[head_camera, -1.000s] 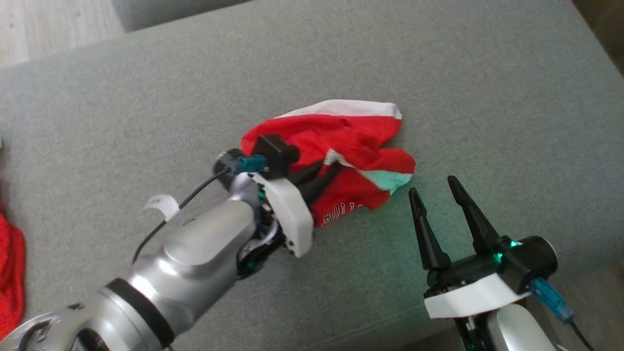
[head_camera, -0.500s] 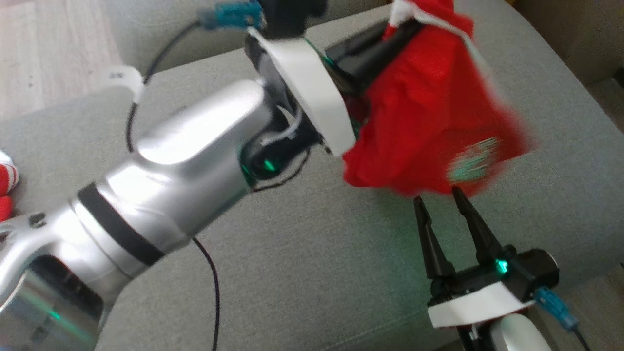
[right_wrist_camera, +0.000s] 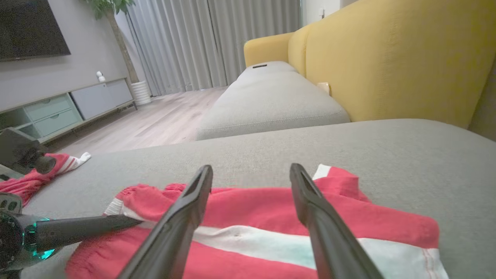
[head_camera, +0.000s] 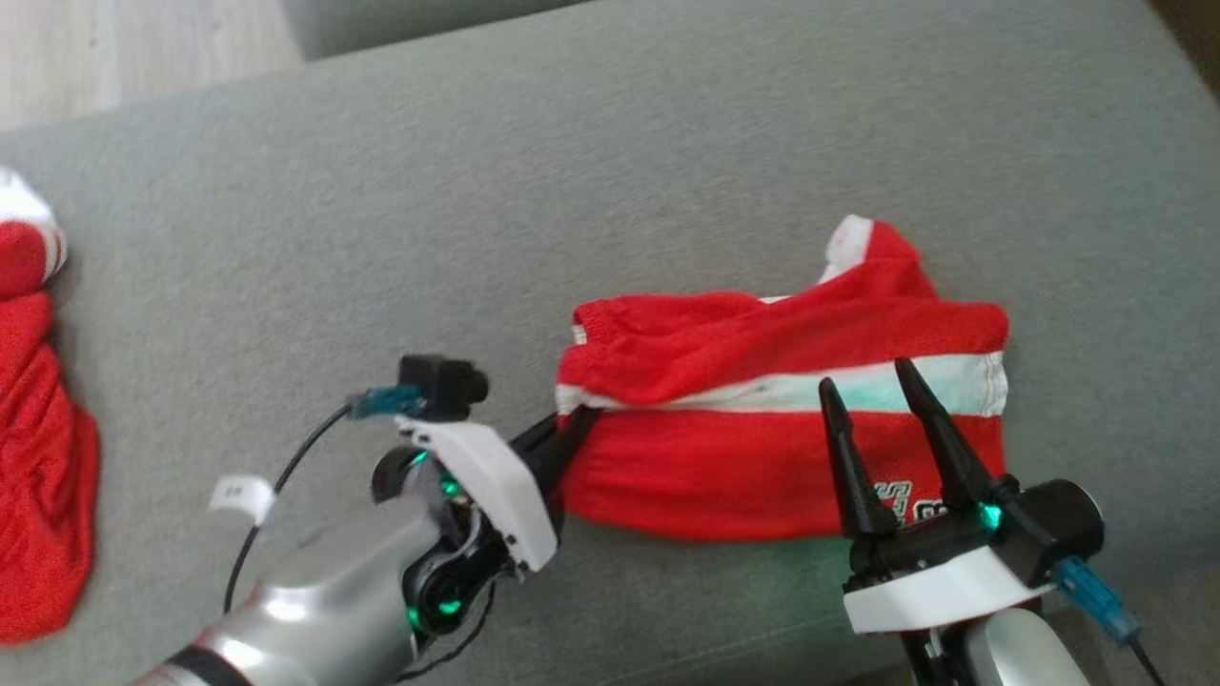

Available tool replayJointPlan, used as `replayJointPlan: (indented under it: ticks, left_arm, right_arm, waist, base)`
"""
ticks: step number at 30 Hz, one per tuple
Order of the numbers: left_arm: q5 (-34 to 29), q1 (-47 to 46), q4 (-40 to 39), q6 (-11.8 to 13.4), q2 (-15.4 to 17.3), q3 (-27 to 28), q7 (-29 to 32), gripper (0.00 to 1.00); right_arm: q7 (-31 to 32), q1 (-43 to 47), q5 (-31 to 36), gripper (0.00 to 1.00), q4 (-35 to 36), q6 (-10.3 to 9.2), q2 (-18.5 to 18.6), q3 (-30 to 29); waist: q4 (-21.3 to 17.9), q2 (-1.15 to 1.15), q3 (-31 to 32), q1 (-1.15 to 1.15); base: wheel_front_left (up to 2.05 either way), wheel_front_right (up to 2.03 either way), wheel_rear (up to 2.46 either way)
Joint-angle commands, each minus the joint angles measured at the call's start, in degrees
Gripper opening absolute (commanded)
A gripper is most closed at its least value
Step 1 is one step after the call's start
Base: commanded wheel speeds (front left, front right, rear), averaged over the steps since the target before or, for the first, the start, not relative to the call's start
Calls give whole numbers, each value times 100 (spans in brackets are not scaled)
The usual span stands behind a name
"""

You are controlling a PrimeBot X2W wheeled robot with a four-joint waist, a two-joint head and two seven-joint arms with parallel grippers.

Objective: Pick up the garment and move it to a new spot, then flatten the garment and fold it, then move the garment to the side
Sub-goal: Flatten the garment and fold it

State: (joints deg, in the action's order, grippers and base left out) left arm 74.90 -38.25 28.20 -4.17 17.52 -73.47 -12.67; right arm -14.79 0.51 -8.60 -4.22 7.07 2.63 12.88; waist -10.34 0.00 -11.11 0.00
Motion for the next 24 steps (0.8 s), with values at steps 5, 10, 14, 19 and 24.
replayJointPlan:
  ticks: [5, 10, 14, 19, 24]
  left_arm:
    - [125, -13, 146, -161, -140, 433, -189, 0]
    - [119, 188, -85, -289, -115, 517, -216, 100]
    - [347, 393, -507, -326, 1, 743, -225, 100]
    - [434, 509, -815, -330, 212, 803, -229, 86]
    - [494, 564, -932, -330, 336, 817, -230, 18]
  right_arm:
    - [-21, -249, 109, 100, 138, 42, 25, 72]
    - [-21, -245, 131, 100, 84, 42, 25, 103]
    - [-21, -227, 140, 100, 63, 42, 25, 158]
    - [-21, -207, 173, 100, 77, 42, 25, 190]
    - [-21, -165, 204, 100, 84, 42, 31, 160]
  waist:
    - [327, 0, -176, 0]
    - [421, 0, -100, 0]
    - [403, 0, -54, 0]
    - [310, 0, -76, 0]
    - [267, 0, -82, 0]
  base:
    - [0, 0, 0]
    - [0, 0, 0]
    - [0, 0, 0]
    - [0, 0, 0]
    - [0, 0, 0]
